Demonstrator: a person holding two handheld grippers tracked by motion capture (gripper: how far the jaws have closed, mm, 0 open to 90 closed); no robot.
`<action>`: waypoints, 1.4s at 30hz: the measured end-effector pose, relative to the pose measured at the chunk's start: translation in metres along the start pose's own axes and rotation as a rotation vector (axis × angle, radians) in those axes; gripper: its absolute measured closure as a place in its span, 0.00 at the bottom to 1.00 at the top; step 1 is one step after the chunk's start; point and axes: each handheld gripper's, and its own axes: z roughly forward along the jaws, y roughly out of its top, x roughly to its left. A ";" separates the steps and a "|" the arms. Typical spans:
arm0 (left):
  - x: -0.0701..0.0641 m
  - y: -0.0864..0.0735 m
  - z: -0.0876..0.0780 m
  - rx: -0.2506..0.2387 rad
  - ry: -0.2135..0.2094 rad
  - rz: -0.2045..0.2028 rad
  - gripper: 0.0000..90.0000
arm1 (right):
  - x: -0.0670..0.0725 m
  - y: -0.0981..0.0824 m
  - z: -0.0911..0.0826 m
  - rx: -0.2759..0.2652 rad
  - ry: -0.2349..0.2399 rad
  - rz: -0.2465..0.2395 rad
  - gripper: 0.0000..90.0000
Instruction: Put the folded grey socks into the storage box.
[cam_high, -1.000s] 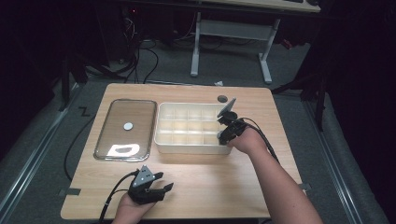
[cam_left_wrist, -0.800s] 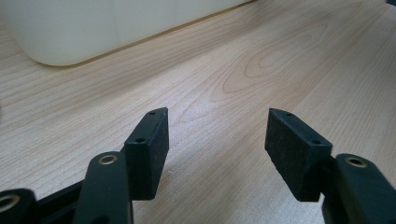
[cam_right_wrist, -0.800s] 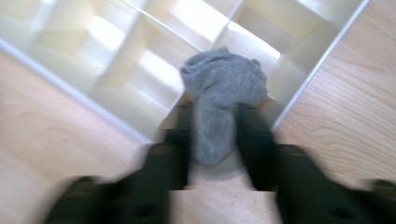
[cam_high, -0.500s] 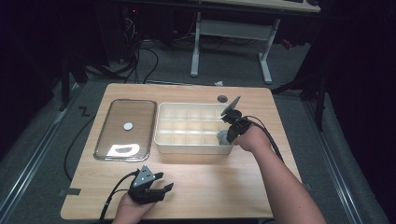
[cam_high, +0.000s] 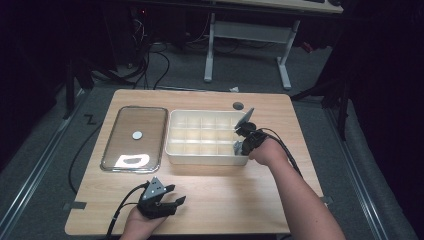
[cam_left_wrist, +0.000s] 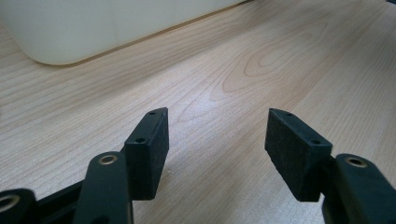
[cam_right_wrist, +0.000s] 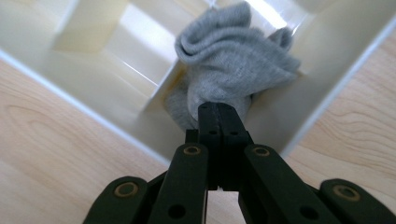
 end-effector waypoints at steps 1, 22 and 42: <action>0.000 0.000 0.000 -0.001 0.002 0.000 0.45 | -0.001 0.000 -0.005 -0.019 0.001 -0.003 1.00; 0.000 0.000 0.000 0.005 -0.003 0.002 0.45 | -0.005 0.023 0.005 -0.031 -0.041 0.052 1.00; 0.000 0.000 0.001 0.012 -0.008 0.002 0.45 | 0.000 0.035 0.028 0.053 -0.083 0.062 1.00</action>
